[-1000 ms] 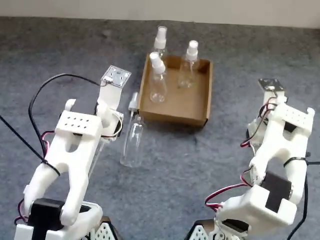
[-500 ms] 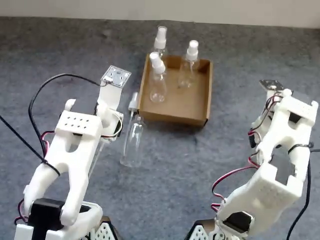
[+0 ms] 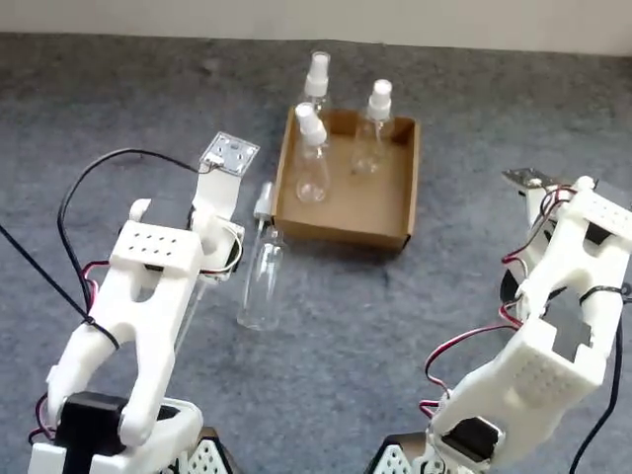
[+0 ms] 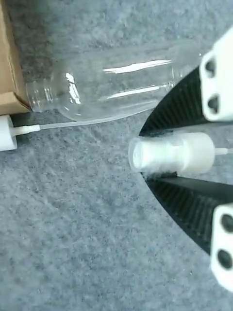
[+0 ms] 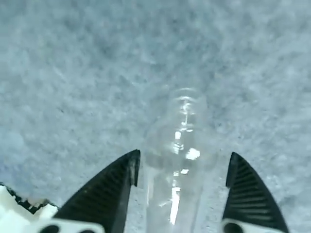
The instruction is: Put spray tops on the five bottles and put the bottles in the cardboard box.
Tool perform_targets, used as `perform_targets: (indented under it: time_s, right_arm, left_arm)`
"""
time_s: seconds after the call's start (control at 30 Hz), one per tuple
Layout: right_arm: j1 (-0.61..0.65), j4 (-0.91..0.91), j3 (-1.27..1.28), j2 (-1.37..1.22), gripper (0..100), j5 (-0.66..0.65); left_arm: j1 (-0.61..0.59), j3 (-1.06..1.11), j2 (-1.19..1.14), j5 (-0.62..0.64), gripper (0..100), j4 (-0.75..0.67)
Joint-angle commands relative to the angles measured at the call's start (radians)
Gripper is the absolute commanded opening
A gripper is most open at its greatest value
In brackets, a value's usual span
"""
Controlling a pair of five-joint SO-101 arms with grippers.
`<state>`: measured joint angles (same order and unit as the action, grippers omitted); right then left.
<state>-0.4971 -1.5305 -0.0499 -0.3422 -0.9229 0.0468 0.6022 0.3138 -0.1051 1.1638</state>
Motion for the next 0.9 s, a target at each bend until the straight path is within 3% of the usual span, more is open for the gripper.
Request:
perform_targets:
  time_s: [0.0, 0.3, 0.6, 0.87]
  right_arm:
    - [-0.013, -0.01, -0.054, 0.008, 24.1, -0.02]
    - [0.002, 0.124, 0.042, 0.01, 24.1, -0.018]
    - [0.007, 0.131, 0.079, 0.013, 23.8, -0.014]
    - [0.01, 0.124, 0.056, 0.033, 0.8, 0.089]
  left_arm:
    - [0.01, -0.002, 0.042, 0.005, 0, -0.023]
    - [0.008, -0.001, 0.042, 0.005, 0, -0.023]
    - [0.008, -0.001, 0.042, 0.005, 0, -0.023]
    - [0.007, -0.004, 0.048, 0.006, 0, -0.023]
